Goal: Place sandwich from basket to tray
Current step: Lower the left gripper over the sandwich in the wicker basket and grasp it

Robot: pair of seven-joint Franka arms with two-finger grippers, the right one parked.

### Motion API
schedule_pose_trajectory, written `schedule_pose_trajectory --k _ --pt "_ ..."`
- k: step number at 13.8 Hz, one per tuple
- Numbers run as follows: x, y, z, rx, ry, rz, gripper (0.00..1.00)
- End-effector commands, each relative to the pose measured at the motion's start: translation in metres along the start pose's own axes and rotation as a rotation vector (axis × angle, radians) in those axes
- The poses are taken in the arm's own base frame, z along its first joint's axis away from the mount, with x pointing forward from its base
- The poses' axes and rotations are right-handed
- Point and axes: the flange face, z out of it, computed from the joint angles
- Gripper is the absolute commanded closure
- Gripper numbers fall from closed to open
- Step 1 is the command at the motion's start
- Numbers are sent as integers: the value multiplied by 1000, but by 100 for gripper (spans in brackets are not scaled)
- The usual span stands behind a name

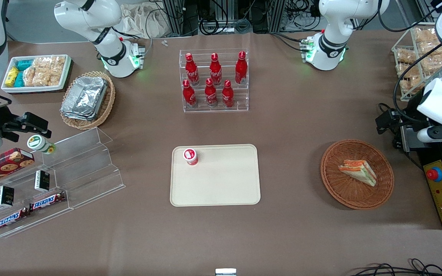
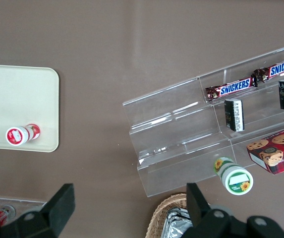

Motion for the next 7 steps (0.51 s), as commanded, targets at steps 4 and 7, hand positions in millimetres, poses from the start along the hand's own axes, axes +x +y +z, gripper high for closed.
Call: schedule_pose_trajectory --k 4,7 --pt "15 3 32 -13 -53 -23 0" --pt "28 3 42 -21 -55 -28 0"
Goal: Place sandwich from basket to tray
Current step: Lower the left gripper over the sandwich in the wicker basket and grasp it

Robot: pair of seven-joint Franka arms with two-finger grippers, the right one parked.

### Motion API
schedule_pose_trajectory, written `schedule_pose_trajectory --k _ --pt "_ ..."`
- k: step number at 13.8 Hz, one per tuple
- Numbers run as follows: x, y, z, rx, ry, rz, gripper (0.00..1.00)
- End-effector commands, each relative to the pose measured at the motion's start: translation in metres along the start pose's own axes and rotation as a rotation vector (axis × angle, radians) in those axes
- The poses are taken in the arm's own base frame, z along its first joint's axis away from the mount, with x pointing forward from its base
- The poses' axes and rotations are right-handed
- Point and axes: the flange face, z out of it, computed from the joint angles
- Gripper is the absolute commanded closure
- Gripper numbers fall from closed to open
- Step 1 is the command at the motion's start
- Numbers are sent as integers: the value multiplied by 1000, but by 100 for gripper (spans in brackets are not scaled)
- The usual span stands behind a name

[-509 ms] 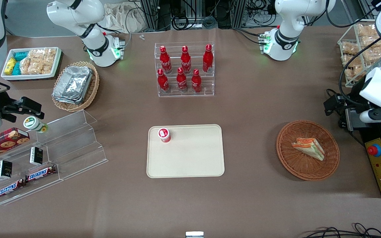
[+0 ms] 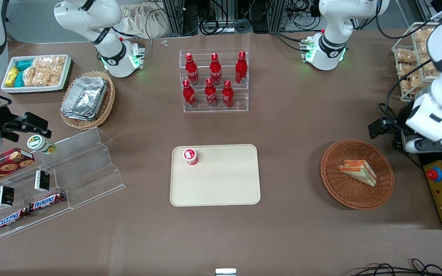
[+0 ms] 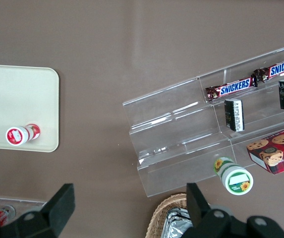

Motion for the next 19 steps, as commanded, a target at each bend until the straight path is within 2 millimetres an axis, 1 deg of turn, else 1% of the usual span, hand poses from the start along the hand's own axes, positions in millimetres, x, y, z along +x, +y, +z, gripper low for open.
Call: schedule_pose_trajectory --k 1,2,3,5,7,9,11,12,13,15,18,19 --pt "8 -3 -4 -5 6 -23 0" --pt "7 -3 -3 -4 0 -28 0" --pt "8 -4 -1 -3 1 -72 0" --pt "12 -10 7 19 7 -284 0" --pt "14 -14 31 38 17 -415 0" --pt "14 -30 56 45 -1 -517 0" --pt "11 -55 79 43 -39 -580 0" --pt "8 -73 91 45 -60 -612 0" --pt "8 -83 103 44 -60 -629 0" --pt "14 -107 131 41 -80 -675 0" --pt "24 -109 164 14 -105 -712 0" --pt "27 -108 173 6 -104 -769 0"
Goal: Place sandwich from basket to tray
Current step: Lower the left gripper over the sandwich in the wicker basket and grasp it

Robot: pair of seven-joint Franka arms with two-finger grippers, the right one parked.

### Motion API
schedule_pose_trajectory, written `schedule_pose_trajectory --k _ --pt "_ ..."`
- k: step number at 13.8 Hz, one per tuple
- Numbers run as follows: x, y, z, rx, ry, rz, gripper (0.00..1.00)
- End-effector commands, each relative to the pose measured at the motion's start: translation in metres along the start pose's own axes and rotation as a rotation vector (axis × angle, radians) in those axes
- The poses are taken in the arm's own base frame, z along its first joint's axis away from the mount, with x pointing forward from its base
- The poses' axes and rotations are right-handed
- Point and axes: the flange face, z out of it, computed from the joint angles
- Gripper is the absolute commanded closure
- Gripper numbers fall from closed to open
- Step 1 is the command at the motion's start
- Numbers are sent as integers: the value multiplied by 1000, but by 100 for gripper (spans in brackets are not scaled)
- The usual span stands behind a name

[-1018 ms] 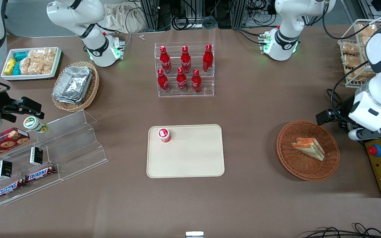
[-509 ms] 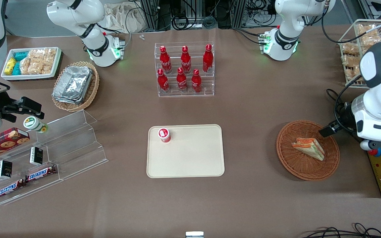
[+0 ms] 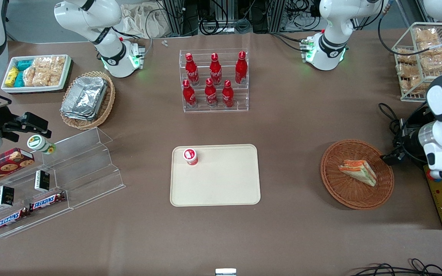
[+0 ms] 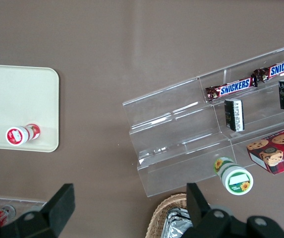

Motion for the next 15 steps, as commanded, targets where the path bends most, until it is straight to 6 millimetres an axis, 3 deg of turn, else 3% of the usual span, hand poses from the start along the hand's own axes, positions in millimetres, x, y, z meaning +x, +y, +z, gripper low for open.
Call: schedule_pose_trajectory --k 1,7,14,15 --pt "4 13 22 -23 -2 -124 0" --pt "16 26 96 17 -12 -201 0" --pt "9 40 139 8 2 -244 0" --pt "7 43 141 10 1 -242 12"
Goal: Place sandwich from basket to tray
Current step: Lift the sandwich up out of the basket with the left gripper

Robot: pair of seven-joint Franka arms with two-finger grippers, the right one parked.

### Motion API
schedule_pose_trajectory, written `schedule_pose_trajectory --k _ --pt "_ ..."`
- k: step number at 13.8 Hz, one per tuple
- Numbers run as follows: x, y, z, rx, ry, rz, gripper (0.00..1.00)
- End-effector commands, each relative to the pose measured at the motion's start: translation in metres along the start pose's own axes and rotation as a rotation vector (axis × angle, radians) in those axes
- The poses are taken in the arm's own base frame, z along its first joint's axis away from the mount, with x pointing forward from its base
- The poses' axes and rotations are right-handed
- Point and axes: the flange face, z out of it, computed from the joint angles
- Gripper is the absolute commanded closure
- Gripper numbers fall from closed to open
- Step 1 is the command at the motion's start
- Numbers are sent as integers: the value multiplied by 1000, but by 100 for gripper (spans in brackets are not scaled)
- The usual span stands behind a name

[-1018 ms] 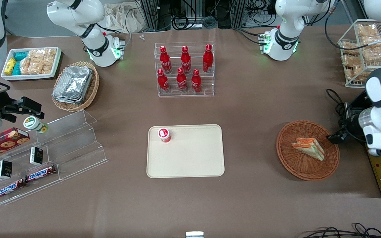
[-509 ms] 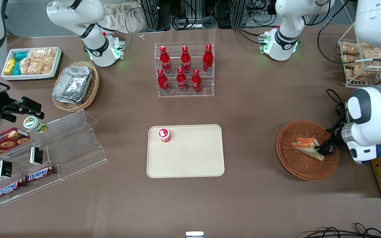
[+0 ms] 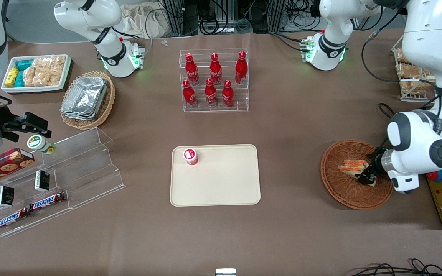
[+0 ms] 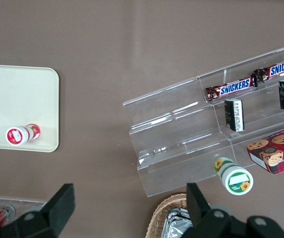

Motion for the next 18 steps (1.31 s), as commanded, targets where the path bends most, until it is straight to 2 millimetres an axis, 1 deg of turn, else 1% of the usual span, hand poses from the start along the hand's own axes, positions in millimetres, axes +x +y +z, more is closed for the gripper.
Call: schedule_pose_trajectory --k 1,2,4,5,6,7,8,11,13,14,15,16,18 --pt "-5 3 10 0 15 -32 30" --pt "-5 3 12 2 14 -42 47" --pt "-5 3 11 1 15 -45 76" --pt "-5 4 6 -4 18 -44 89" --pt "-5 4 -1 -9 22 -42 94" --pt "-6 4 -16 -20 35 -36 96" --pt "-8 1 -37 -21 38 -25 99" --pt "-18 -3 -115 12 16 28 100" --pt "-31 -3 -164 37 -14 126 100" --pt "-45 5 -182 33 -33 209 100" --pt "-60 16 -199 8 -45 277 100" --pt "-74 26 -203 -1 -48 328 100" --pt "-119 51 -201 13 -35 454 100"
